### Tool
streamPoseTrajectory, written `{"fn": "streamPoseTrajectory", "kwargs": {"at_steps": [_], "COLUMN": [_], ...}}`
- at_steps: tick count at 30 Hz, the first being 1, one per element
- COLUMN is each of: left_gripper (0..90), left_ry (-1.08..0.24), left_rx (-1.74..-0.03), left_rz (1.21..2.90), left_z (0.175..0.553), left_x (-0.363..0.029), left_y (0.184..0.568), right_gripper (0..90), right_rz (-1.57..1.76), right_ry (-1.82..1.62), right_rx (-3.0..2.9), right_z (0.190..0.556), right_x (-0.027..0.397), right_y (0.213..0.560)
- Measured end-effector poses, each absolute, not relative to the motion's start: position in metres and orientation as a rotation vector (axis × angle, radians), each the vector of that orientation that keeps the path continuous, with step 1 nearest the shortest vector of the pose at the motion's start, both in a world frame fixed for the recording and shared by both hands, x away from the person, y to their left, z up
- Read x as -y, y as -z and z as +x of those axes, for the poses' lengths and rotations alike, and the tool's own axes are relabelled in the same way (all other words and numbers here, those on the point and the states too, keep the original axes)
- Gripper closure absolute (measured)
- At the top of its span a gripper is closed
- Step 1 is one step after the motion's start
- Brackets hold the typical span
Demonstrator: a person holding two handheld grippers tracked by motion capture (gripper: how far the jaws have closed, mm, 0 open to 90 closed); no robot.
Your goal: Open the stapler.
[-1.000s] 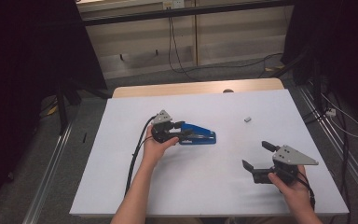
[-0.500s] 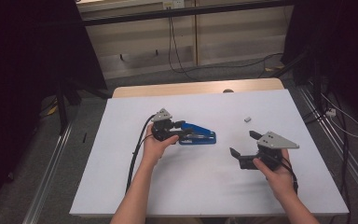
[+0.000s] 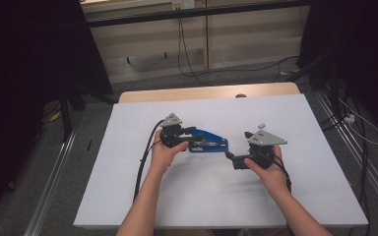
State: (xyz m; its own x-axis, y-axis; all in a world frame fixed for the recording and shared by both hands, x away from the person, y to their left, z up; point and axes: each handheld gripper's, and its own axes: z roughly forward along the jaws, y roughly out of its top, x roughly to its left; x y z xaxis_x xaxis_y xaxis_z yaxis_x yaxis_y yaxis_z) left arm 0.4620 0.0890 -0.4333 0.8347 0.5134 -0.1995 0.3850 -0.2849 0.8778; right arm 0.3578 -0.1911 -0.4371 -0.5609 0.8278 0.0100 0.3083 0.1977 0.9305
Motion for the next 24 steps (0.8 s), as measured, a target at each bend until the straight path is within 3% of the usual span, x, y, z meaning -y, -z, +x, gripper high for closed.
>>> {"fn": "streamPoseTrajectory", "kwargs": {"at_steps": [6,15,16,20,22,24], "left_gripper": [53.0,54.1,54.6,54.9,55.0,55.0], "left_ry": [-0.148,-0.129,-0.132,-0.133,-0.130,-0.128], "left_rx": [-0.662,-0.664,-0.657,-0.662,-0.661,-0.662], "left_rz": [1.907,1.882,1.884,1.887,1.884,1.882], "left_z": [0.461,0.463,0.463,0.463,0.463,0.463], "left_x": [-0.088,-0.086,-0.085,-0.084,-0.084,-0.084], "left_y": [0.430,0.426,0.425,0.423,0.423,0.423], "right_gripper": [5.1,28.6,43.5,76.7,87.4,90.0], "right_rz": [1.078,1.095,1.094,1.107,1.120,1.134], "right_ry": [-1.373,-1.384,-1.400,-1.420,-1.432,-1.425], "right_rx": [-1.981,-2.001,-2.010,-2.035,-2.055,-2.071], "right_z": [0.363,0.371,0.373,0.376,0.378,0.380], "right_x": [0.176,0.153,0.148,0.139,0.134,0.129], "right_y": [0.437,0.438,0.438,0.441,0.444,0.447]}}
